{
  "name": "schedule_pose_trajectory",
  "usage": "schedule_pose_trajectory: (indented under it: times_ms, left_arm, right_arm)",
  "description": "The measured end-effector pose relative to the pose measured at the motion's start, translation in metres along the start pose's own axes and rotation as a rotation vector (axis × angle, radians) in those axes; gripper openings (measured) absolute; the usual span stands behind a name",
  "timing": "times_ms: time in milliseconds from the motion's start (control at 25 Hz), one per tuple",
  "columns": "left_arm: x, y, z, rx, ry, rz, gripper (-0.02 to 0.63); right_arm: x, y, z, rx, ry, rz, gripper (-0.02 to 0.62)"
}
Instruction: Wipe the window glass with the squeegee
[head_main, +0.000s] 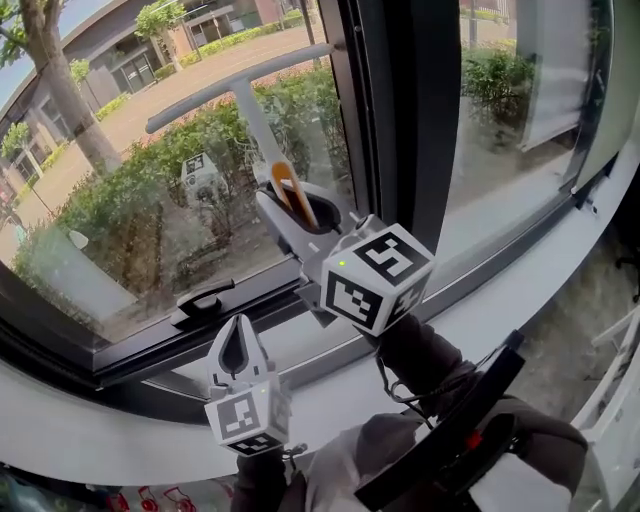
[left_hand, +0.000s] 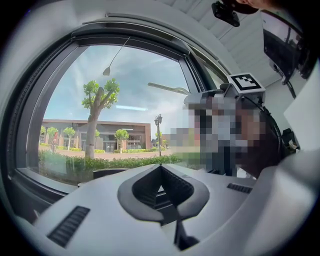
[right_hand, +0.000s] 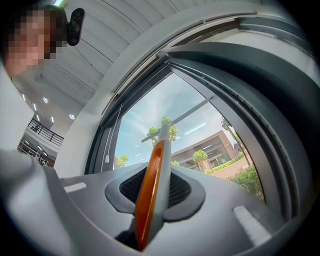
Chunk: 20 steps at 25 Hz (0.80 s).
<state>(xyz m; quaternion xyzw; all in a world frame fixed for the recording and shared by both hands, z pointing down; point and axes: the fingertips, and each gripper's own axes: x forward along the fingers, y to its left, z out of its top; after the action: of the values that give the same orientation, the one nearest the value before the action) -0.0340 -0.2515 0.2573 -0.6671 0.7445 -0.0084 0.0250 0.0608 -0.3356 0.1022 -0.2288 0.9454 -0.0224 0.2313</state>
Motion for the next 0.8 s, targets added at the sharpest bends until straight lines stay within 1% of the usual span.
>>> schedule_pose_trajectory:
  times_ms: [160,320,440,600,800]
  left_arm:
    - [0.002,-0.003,0.002,0.005,-0.012,0.002,0.002]
    - [0.012,-0.003,0.005,-0.001,-0.025,-0.007,0.002]
    - [0.009,-0.003,0.004,-0.002,-0.025,-0.018,0.002]
    - [-0.001,-0.001,-0.001,-0.002,-0.009,-0.024,0.002]
    - [-0.001,0.008,-0.011,-0.013,0.005,-0.016,0.002]
  right_arm:
    - [-0.002,-0.003,0.000,-0.010,-0.004,0.004,0.063]
    - [0.011,-0.008,-0.006,-0.009,-0.005,0.038,0.060]
    - [0.012,-0.008,-0.008,-0.008,0.004,0.051,0.060]
    - [0.009,-0.004,-0.014,0.009,0.018,0.046,0.058]
    - [0.014,-0.008,-0.030,0.021,0.039,0.036,0.057]
